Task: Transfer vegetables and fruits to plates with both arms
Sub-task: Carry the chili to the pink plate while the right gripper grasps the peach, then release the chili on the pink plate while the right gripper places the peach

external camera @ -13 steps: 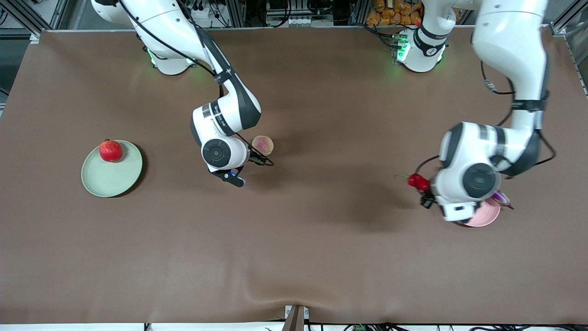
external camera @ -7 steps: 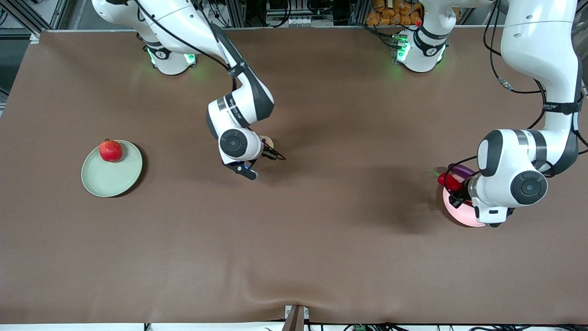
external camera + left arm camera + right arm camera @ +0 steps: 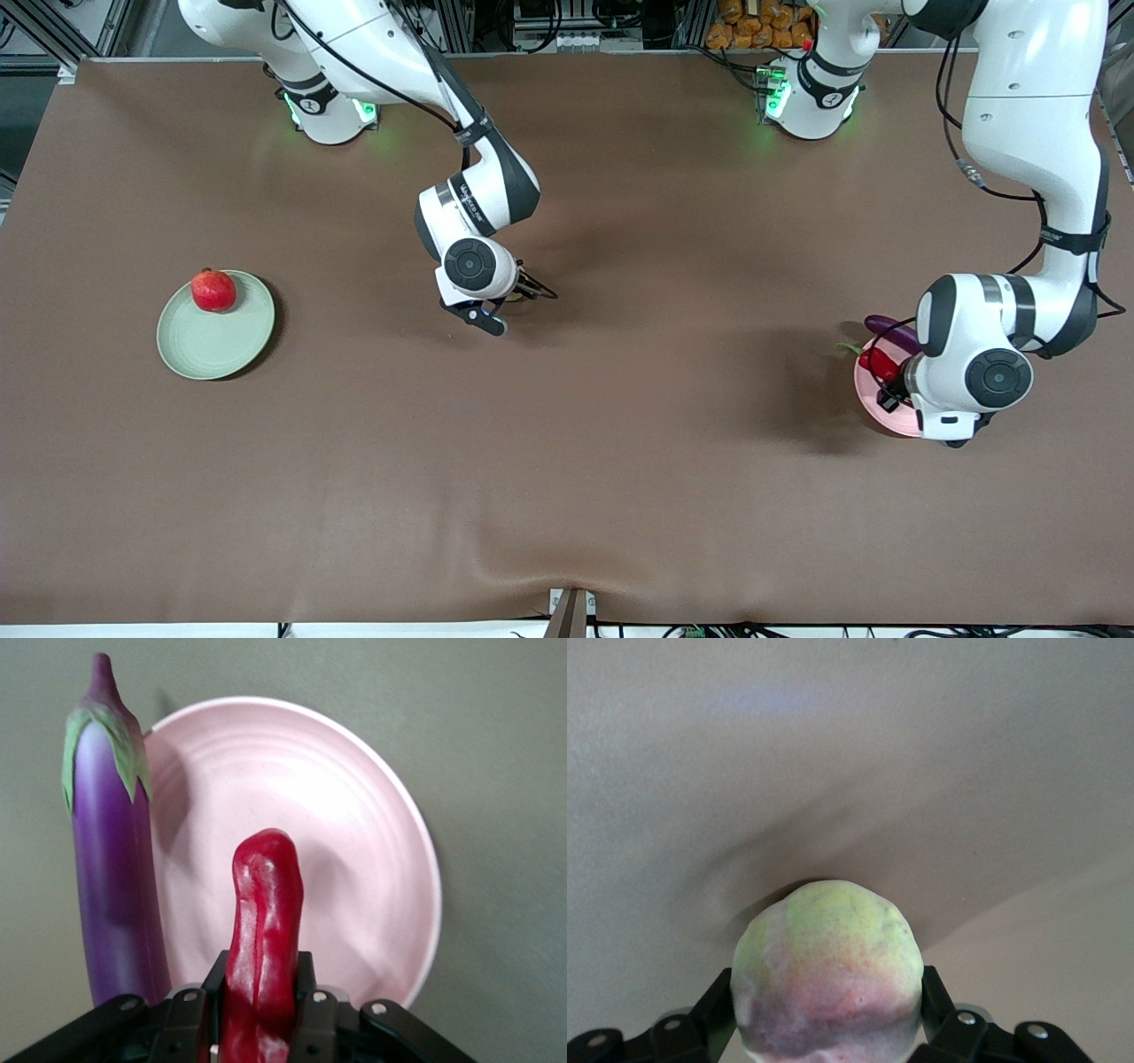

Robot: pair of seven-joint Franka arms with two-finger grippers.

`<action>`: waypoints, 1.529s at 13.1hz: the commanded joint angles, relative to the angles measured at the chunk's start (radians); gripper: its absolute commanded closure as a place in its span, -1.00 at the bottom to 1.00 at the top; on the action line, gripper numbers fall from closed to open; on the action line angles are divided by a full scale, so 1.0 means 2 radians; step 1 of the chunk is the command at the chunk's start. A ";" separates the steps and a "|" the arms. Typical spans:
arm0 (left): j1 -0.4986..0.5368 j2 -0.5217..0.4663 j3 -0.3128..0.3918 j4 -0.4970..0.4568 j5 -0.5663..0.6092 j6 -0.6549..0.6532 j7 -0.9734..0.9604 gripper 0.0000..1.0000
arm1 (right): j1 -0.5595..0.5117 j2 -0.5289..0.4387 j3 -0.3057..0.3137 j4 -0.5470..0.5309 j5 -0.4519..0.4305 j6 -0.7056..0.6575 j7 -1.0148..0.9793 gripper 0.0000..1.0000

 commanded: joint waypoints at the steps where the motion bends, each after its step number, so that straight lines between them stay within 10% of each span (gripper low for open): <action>1: 0.004 0.005 -0.002 0.005 0.012 0.010 -0.003 1.00 | -0.025 -0.012 -0.012 0.007 -0.001 -0.024 -0.017 1.00; 12: 0.039 0.016 -0.003 0.024 0.015 0.022 0.028 1.00 | -0.068 -0.046 -0.266 0.054 -0.109 -0.200 -0.417 1.00; 13: 0.040 0.017 -0.003 0.025 0.015 0.022 0.028 0.57 | -0.097 -0.043 -0.265 0.053 -0.110 -0.193 -0.453 1.00; 15: 0.036 0.018 -0.003 0.025 0.016 0.022 0.027 -0.99 | -0.155 -0.028 -0.260 0.048 -0.103 -0.176 -0.545 1.00; 20: 0.024 0.011 -0.006 0.022 0.016 0.017 0.018 -1.00 | -0.226 0.004 -0.222 0.046 -0.076 -0.140 -0.607 1.00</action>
